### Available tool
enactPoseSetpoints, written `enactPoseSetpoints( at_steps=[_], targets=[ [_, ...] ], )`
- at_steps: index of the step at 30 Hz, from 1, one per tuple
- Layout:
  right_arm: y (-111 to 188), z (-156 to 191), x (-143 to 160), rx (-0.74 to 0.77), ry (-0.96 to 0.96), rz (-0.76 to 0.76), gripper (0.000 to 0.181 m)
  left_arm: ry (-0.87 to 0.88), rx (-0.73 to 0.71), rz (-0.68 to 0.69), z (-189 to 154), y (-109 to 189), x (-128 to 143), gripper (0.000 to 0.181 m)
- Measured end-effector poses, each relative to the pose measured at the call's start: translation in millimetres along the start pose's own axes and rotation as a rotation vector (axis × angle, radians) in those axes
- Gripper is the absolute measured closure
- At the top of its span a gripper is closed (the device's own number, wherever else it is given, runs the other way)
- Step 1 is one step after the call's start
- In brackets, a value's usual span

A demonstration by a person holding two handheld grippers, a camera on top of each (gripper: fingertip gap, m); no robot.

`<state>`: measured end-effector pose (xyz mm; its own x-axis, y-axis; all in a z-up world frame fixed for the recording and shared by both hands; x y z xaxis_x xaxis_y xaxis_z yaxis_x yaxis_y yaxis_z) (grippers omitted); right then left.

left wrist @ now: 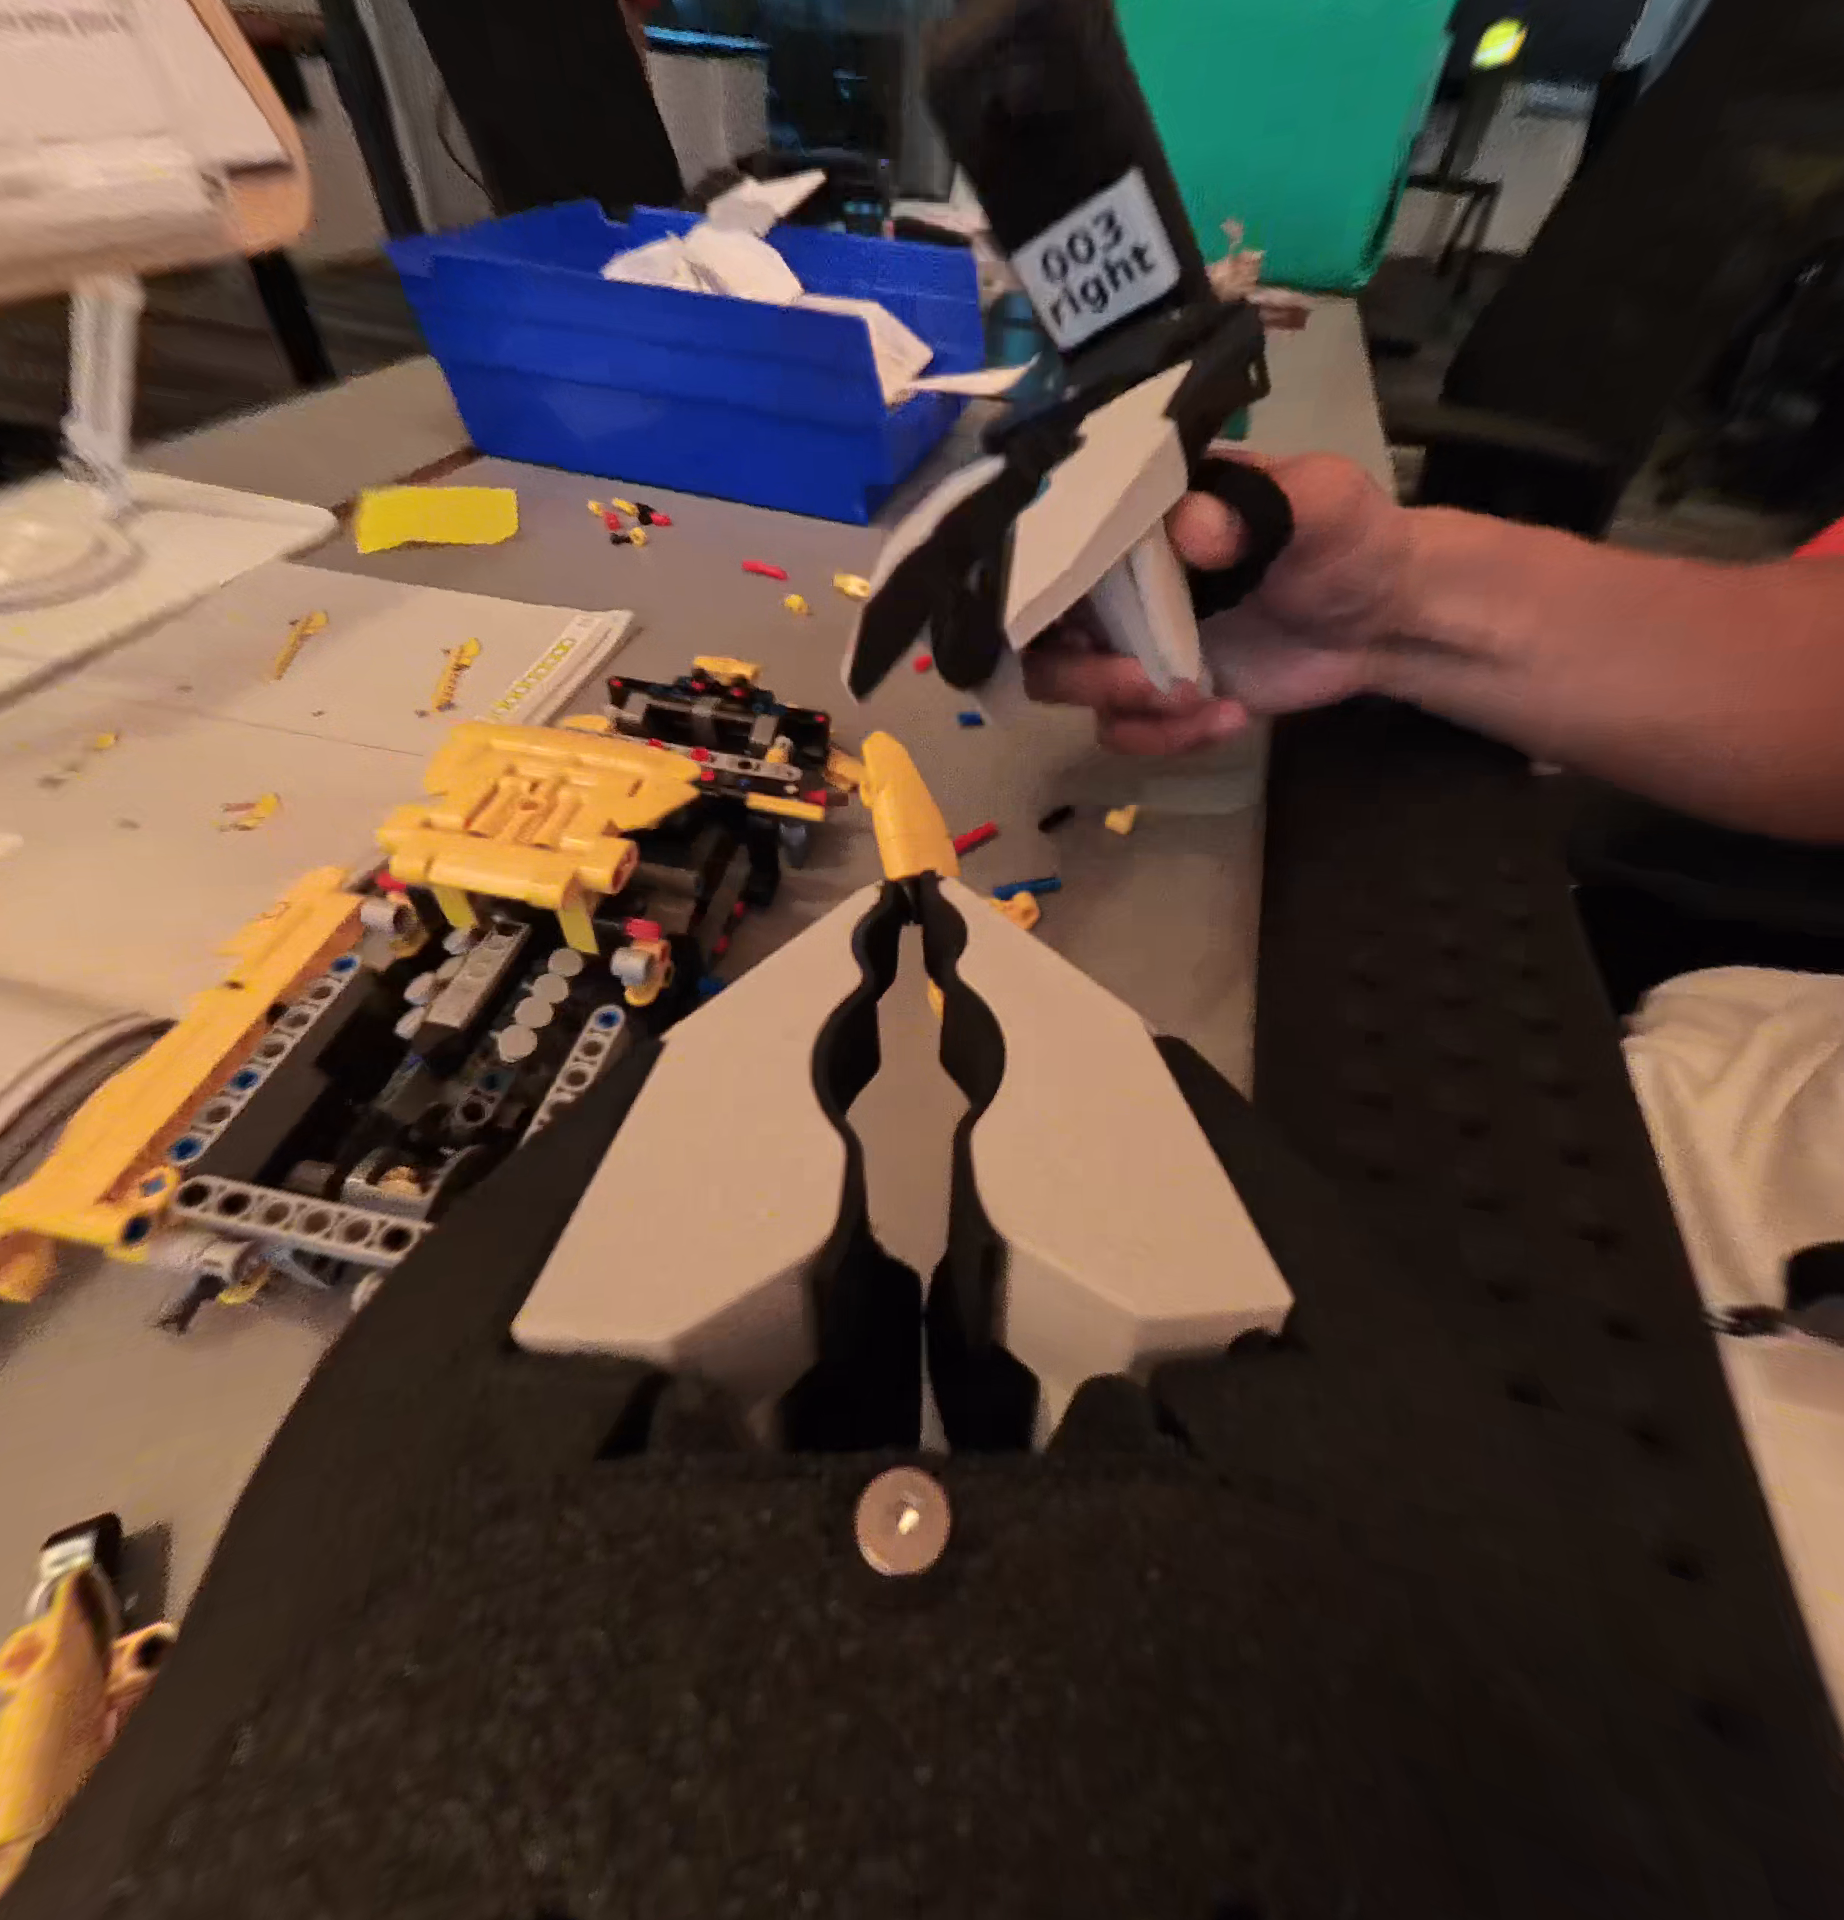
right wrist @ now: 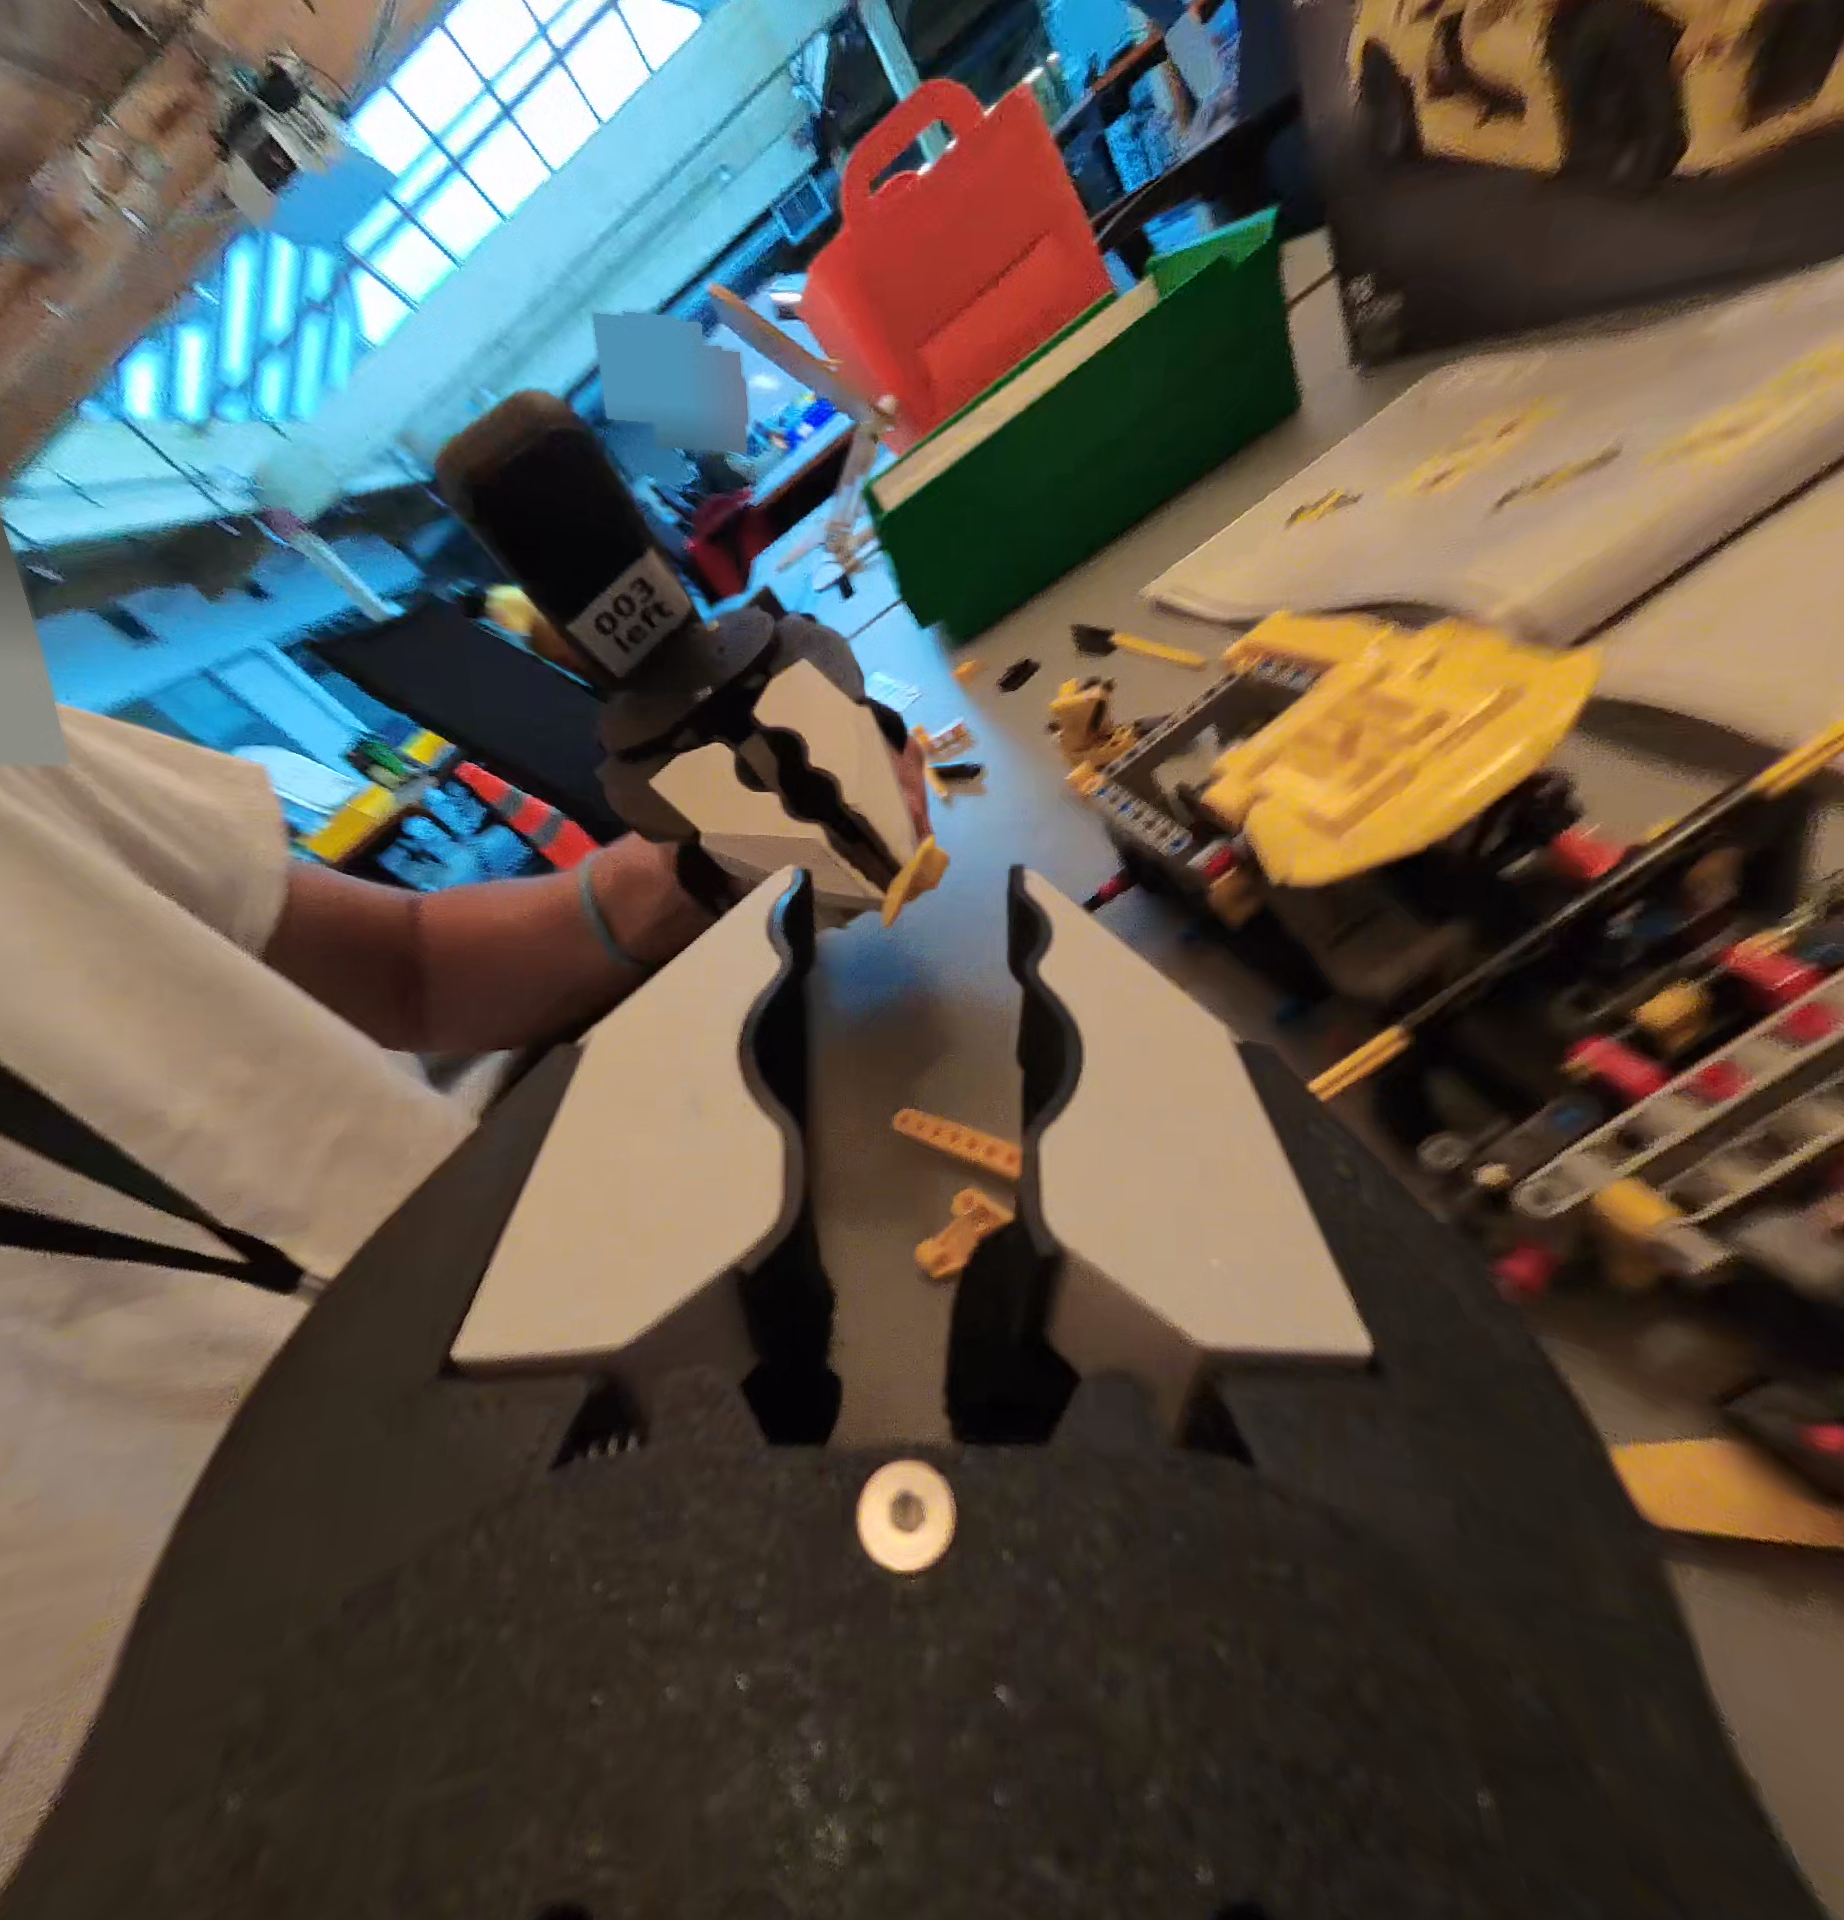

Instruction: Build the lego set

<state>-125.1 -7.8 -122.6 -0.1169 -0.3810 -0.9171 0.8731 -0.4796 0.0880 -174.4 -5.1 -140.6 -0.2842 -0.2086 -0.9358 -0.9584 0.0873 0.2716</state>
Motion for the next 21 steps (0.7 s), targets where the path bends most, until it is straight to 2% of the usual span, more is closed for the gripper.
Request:
enactPoseSetpoints(
  at_steps=[4, 7, 10, 12, 14, 17, 19, 21],
  targets=[
    [8, -37, -33, 0.204, 0.196, 0.108, 0.145, 0.093, 0.015, 0.045, 33, 3, -29, 0.178],
    [17, -83, -72, 0.376, 0.246, 0.1, 0.143, 0.091, -0.137, 0.096, 91, 0, -62, 0.178],
    [24, -141, -97, 0.569, 0.227, 0.038, 0.14, 0.132, -0.194, 0.222, 139, -9, -72, 0.178],
    [27, -164, -94, 0.641, 0.201, -0.002, 0.14, 0.199, -0.182, 0.232, 156, -15, -69, 0.178],
    [30, -173, -80, 0.674, 0.184, -0.048, 0.14, 0.285, -0.218, 0.195, 173, -16, -59, 0.178],
    [34, -171, -57, 0.676, 0.168, 0.015, 0.142, 0.369, -0.237, 0.139, 182, -10, -49, 0.178],
    [36, -174, -58, 0.713, 0.215, 0.049, 0.143, 0.353, -0.264, 0.107, 185, -2, -50, 0.178],
    [29, -171, -58, 0.683, 0.233, 0.086, 0.147, 0.367, -0.257, 0.09, 185, 2, -51, 0.178]
  ],
)
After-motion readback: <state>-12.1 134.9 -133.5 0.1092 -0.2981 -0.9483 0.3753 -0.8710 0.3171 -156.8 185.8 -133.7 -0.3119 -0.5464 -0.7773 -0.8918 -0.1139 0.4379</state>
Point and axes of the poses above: each gripper's, where its closed fingertips meet, y back along the fingers, x out of its underside, z = x × y across the jaws, the point moved 1 cm from there along y, back along the fingers, and after that the axes turned 10 degrees about y, right-handed, at the moved point
